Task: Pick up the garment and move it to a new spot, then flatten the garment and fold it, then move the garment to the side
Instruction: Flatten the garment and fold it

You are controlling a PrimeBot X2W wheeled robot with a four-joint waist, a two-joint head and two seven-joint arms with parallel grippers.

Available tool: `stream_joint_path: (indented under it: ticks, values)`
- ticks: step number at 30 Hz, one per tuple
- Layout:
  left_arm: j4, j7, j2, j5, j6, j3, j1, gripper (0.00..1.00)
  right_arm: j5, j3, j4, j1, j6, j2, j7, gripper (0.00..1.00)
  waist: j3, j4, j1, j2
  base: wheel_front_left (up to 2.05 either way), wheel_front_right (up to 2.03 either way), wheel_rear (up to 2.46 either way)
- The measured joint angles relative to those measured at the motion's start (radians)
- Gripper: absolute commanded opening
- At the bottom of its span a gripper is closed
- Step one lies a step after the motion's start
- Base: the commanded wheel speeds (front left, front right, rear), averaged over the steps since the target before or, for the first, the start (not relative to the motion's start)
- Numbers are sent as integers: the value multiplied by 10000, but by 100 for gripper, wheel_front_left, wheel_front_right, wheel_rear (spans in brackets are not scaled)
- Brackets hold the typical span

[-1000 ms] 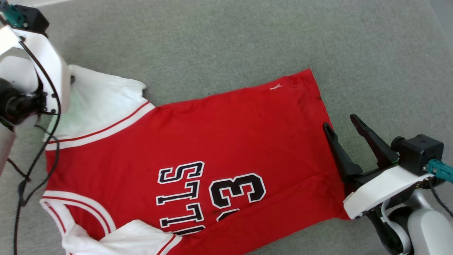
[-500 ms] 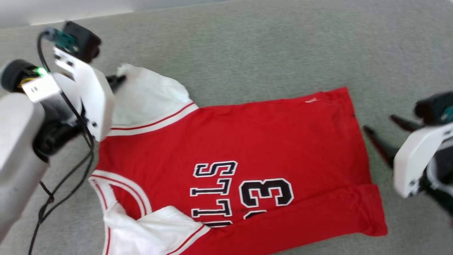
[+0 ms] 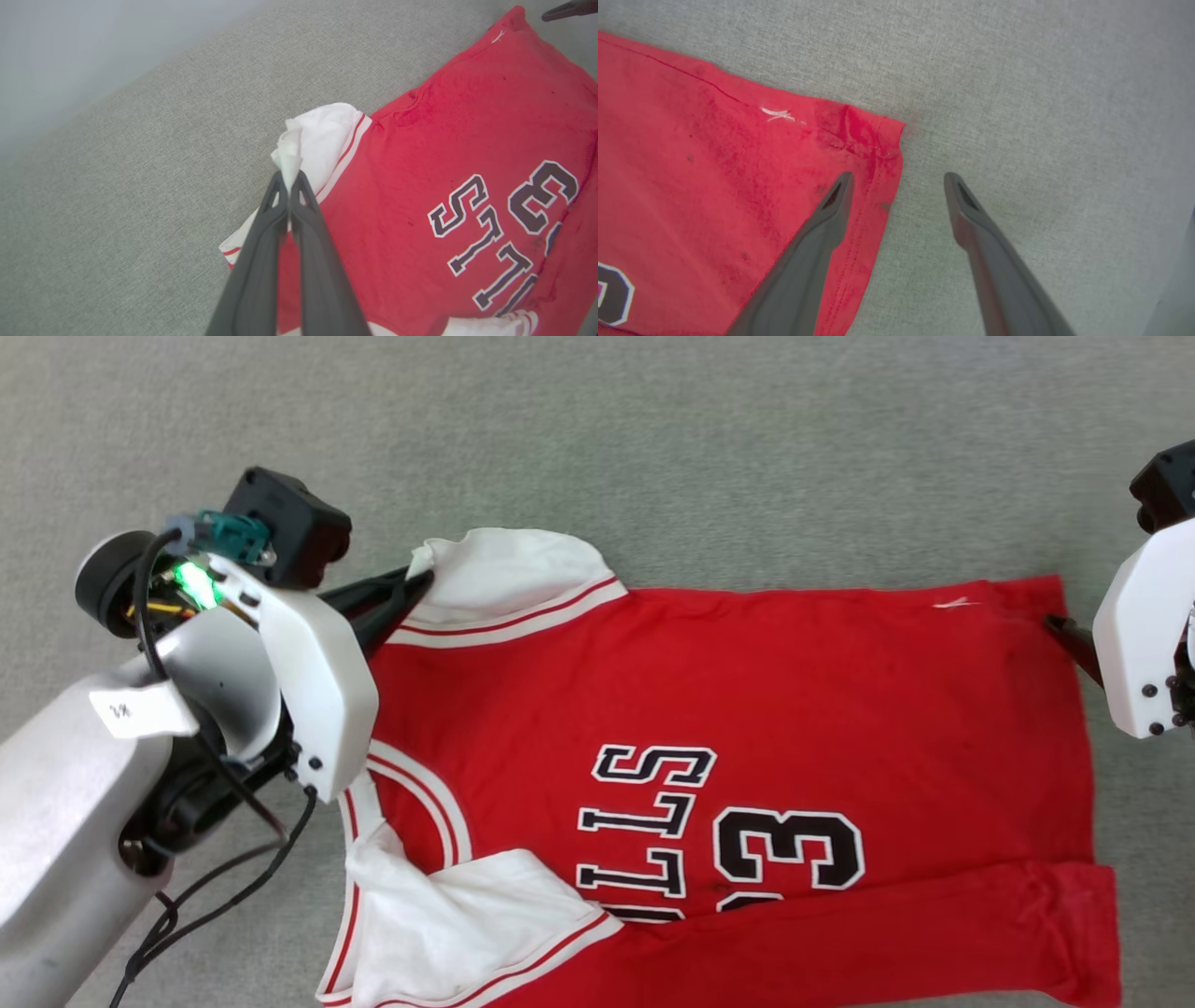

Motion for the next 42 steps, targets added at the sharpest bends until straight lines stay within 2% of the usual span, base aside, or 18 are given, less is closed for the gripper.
stream_joint_path:
  ticks: [7,16,17,18,19,23,31,42]
  values:
    - [-918,-123,188,121,314,13,357,0,-244,560,1168,-391,0,12,-217,100,349,399,0,0,0,0,0]
    - [-1220,-205,174,194,428,-67,517,0,-182,1348,2148,-758,0,-236,-625,100,610,746,-1,0,0,0,0]
    - [-1202,-230,163,190,430,-71,542,0,-127,1406,2247,-790,-2,-255,-663,46,605,769,-1,0,0,0,0]
    - [-1172,-284,150,178,435,-77,569,0,-84,1452,2334,-814,-2,-272,-702,13,591,784,-1,0,0,0,0]
    - [-1139,-303,130,173,443,-82,598,0,-40,1499,2416,-831,-2,-282,-763,0,570,796,-1,0,0,0,0]
    - [-976,-527,73,31,445,-84,803,0,159,1590,2665,-834,0,-199,-1256,0,420,806,-1,0,0,0,0]
    - [-560,-1095,163,-173,604,79,1493,0,759,1116,2725,-440,0,40,-2351,0,-291,676,-1,0,0,0,0]
    - [-752,-1615,608,-671,1166,198,3085,0,1231,278,1168,1422,0,-17,-3049,0,-1541,423,-1,0,0,0,0]
